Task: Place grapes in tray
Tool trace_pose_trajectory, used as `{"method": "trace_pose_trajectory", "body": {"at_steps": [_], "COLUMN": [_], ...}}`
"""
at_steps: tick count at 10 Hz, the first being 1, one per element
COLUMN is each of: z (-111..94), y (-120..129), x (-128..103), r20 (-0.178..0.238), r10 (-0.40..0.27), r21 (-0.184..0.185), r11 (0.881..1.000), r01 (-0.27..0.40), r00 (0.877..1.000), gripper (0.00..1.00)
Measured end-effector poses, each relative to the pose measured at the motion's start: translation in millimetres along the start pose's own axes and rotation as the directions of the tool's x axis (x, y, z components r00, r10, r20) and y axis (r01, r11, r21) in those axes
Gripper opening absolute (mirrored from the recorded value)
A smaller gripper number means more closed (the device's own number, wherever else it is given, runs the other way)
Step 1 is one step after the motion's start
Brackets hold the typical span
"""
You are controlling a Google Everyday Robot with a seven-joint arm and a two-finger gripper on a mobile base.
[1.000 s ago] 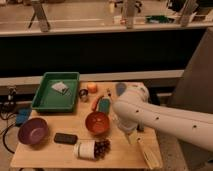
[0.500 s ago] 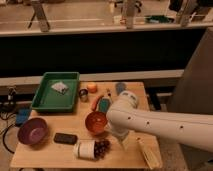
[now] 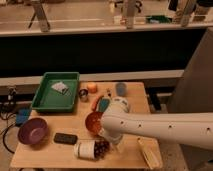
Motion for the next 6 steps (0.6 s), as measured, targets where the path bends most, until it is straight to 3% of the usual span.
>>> {"method": "trace_pose_trajectory", "body": {"at_steps": [6], "z": [30.2], "y": [-3.1], "x": [-3.8], "r20": [0.038], "r10": [-0.025], "r21": [-0.013], "r11": [1.000], "r01": [0.026], "r00": [0.999], "gripper": [0.80]}}
